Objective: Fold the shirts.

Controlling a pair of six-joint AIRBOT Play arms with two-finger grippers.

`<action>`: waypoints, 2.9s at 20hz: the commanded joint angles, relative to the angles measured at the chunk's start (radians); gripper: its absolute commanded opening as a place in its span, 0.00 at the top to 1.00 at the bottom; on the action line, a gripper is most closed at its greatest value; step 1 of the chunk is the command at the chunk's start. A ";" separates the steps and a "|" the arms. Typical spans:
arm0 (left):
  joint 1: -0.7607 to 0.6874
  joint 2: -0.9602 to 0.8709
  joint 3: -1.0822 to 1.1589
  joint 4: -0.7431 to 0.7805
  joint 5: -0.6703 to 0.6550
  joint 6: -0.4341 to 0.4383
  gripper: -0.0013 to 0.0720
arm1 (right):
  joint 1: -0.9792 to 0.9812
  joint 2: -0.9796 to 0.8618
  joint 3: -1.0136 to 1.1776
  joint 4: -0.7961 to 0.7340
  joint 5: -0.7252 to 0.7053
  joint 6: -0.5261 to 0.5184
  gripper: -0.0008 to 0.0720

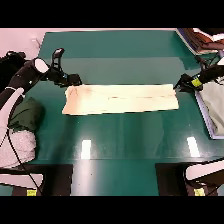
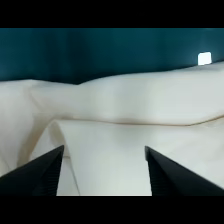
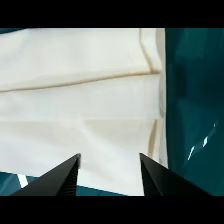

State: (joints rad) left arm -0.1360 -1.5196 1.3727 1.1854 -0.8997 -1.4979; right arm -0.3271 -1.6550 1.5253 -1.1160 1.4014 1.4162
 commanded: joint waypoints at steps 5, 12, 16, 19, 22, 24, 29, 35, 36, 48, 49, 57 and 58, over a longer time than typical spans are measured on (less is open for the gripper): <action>-0.034 -0.009 0.032 -0.117 -0.042 -0.011 0.94 | -0.162 -0.087 0.006 0.055 0.123 -0.084 0.17; -0.204 -0.010 0.032 -0.121 0.057 -0.027 0.95 | -0.080 -0.248 0.006 0.183 0.117 -0.101 0.17; -0.253 -0.035 0.032 -0.135 0.114 -0.064 0.95 | -0.024 -0.263 0.006 0.208 0.088 -0.143 0.59; -0.272 -0.098 0.049 -0.185 0.124 -0.066 0.95 | -0.006 -0.200 0.006 0.208 0.047 -0.159 0.96; -0.296 -0.181 0.104 -0.207 0.127 -0.065 0.95 | -0.001 -0.065 0.006 0.210 0.029 -0.158 0.96; -0.325 -0.244 0.159 -0.220 0.130 -0.064 0.95 | 0.018 0.034 0.006 0.210 0.022 -0.140 0.96; -0.396 -0.391 0.315 -0.236 0.113 -0.065 0.95 | 0.126 0.205 0.031 0.356 -0.009 -0.132 0.96; -0.410 -0.453 0.361 -0.250 0.081 -0.066 0.95 | 0.327 0.219 0.206 0.357 0.004 -0.070 0.96; -0.410 -0.453 0.361 -0.251 0.080 -0.066 0.95 | 0.351 0.219 0.221 0.356 0.000 -0.069 0.96; -0.134 -0.251 0.595 0.000 -0.177 -0.072 0.95 | 0.757 0.117 0.242 0.372 -0.314 -0.068 0.96; -0.089 -0.211 0.616 0.021 -0.204 -0.071 0.95 | 0.814 0.075 0.252 0.401 -0.363 -0.105 0.96; 0.087 -0.018 0.642 0.048 -0.304 -0.028 0.95 | 0.948 -0.217 0.484 0.414 -0.357 -0.142 0.43; 0.081 -0.018 0.642 0.042 -0.318 -0.019 0.95 | 0.910 -0.182 0.426 0.375 -0.338 -0.141 0.43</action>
State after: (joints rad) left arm -0.0772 -1.5700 2.0094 1.2232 -1.1679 -1.5391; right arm 0.6106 -1.8351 1.9820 -0.7017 1.0206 1.2800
